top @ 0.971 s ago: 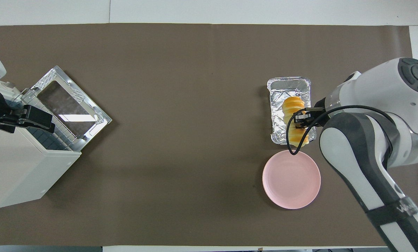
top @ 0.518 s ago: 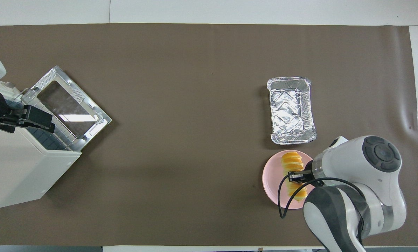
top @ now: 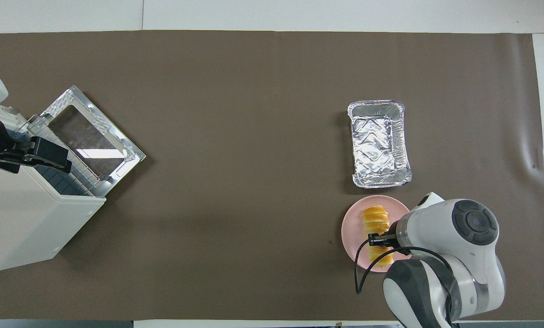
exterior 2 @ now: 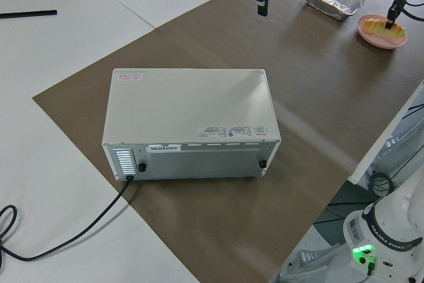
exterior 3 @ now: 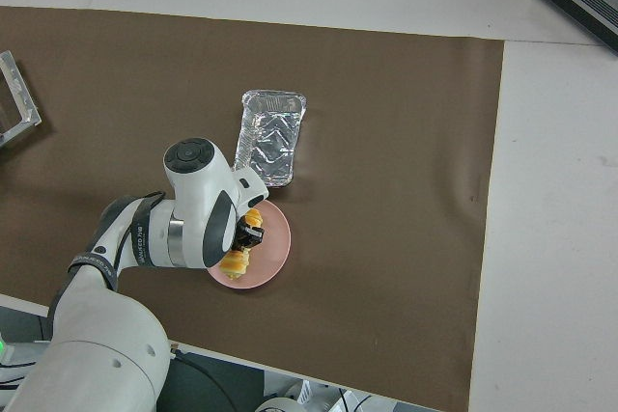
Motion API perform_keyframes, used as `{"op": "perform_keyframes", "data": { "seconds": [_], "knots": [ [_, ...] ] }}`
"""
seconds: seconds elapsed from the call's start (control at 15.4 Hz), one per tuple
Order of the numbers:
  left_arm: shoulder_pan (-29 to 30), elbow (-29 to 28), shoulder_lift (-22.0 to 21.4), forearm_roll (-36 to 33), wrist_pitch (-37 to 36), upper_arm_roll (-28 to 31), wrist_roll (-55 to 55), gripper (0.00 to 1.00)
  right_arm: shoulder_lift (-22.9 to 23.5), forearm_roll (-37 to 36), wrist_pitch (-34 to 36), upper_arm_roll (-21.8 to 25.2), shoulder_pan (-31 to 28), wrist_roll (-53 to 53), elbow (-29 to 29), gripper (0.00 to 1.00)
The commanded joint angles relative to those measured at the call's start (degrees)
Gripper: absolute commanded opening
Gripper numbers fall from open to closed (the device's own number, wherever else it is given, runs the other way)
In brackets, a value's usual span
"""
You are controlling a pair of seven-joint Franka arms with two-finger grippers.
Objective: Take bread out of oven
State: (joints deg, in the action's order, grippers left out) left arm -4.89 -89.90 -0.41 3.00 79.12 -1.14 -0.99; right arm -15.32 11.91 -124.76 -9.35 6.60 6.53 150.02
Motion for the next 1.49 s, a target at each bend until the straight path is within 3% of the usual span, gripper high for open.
{"op": "perform_keyframes", "data": {
  "seconds": [0.0,0.26,0.45,0.84,1.04,1.42],
  "knots": [
    [0.4,-1.2,-1.2,0.8,0.3,-0.1,-0.4,1.0,-0.9,-0.5,0.8,-0.1,-0.2,1.2,-2.1,1.0],
    [0.4,-1.2,-1.2,0.8,0.3,-0.1,-0.4,1.0,-1.1,-1.2,9.7,0.2,-2.6,0.9,-12.5,1.0],
    [0.4,-1.2,-1.2,0.8,0.3,-0.1,-0.4,1.0,-0.2,-7.0,15.4,0.0,-5.7,0.4,-21.9,1.0],
    [0.4,-1.2,-1.2,0.8,0.3,-0.1,-0.4,1.0,7.0,-9.5,32.5,0.1,-9.7,-0.3,-45.1,1.0],
    [0.4,-1.2,-1.2,0.8,0.3,-0.1,-0.4,1.0,8.5,-14.5,33.0,0.1,-10.3,-4.2,-47.7,1.0],
    [0.4,-1.2,-1.2,0.8,0.3,-0.1,-0.4,1.0,10.7,-14.8,33.9,0.4,-11.8,-4.2,-52.5,1.0]
  ]
}}
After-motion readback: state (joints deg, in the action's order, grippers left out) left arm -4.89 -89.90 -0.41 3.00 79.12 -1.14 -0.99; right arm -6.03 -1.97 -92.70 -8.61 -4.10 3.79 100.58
